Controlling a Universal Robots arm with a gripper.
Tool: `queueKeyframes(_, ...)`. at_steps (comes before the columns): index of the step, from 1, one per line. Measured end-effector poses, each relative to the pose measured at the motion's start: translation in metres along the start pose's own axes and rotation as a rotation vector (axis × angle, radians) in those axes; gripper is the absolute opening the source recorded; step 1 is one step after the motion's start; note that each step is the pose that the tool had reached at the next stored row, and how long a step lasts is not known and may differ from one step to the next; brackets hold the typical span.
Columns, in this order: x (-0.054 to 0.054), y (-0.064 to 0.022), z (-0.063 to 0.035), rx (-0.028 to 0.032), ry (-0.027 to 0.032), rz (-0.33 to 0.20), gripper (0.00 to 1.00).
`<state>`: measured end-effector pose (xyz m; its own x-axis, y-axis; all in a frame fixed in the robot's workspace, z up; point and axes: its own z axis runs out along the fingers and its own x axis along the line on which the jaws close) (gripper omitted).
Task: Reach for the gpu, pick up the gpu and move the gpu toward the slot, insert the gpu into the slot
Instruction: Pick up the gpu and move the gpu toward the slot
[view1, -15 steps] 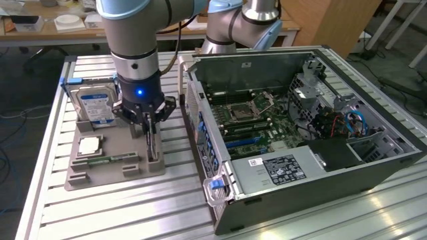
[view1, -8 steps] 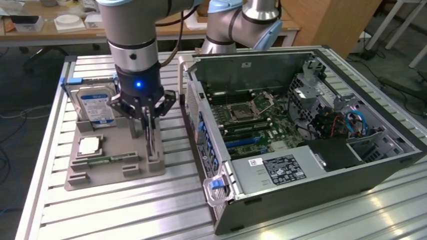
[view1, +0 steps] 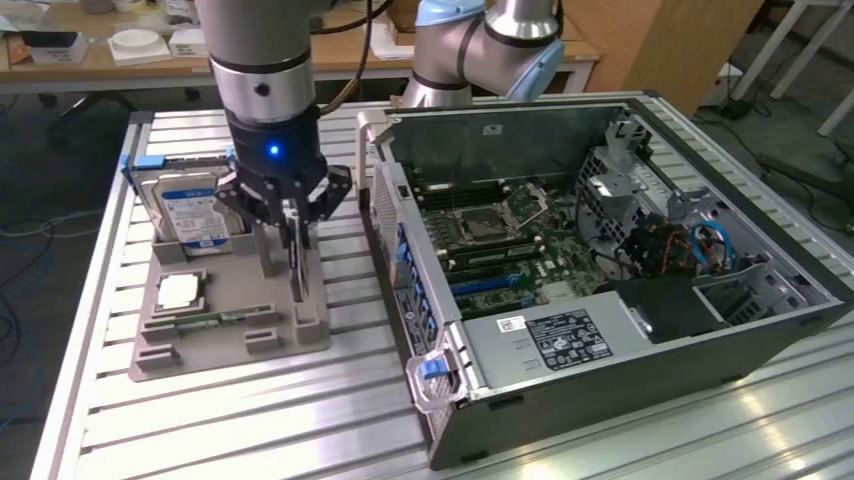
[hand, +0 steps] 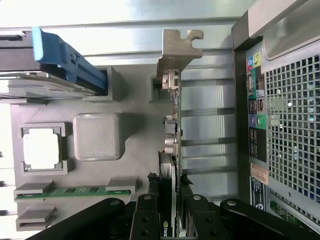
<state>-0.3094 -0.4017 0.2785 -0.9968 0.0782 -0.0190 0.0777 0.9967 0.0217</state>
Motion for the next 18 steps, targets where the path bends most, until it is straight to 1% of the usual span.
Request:
queueKeyframes(12, -0.001, 0.0009, -0.0411, -0.0014, 0.0001, 0.0, 0.26)
queueKeyframes(16, -0.001, 0.0011, -0.0526, -0.0018, 0.0002, 0.0, 0.26)
queueKeyframes(18, -0.001, 0.0012, -0.0554, -0.002, 0.0002, -0.003, 0.26)
